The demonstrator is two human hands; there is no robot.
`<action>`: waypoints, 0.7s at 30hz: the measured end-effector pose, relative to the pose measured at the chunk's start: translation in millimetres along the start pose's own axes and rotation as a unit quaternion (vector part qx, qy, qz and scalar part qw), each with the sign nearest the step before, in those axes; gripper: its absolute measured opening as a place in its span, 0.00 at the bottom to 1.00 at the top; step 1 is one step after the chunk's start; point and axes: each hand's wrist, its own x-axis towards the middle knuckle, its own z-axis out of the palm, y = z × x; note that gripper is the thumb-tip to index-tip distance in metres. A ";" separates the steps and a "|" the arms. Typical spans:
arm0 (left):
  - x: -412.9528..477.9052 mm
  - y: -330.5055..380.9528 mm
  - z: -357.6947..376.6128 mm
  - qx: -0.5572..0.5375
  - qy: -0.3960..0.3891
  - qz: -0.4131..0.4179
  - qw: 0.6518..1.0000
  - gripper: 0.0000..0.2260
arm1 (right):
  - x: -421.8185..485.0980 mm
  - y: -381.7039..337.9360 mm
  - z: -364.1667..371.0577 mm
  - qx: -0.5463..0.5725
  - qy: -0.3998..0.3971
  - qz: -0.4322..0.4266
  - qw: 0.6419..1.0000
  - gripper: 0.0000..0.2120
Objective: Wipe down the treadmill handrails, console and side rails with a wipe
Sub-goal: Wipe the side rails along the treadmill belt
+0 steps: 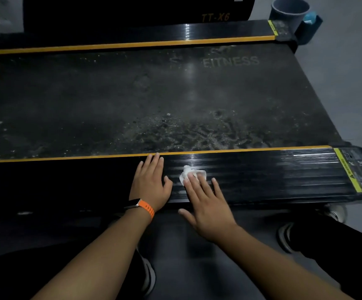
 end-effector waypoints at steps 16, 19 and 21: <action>0.9 -0.9 0.1 0.002 -0.006 -0.003 1.000 0.33 | -16.9 -7.0 3.6 -0.038 0.017 -0.002 0.999 0.40; 1.4 -1.3 0.8 0.000 -0.004 -0.003 1.000 0.33 | -30.7 20.1 -0.8 -0.065 0.021 -0.016 0.998 0.38; 1.2 -0.8 0.7 -0.004 -0.007 -0.004 1.000 0.32 | -48.8 45.2 -3.3 -0.075 0.022 -0.004 0.997 0.38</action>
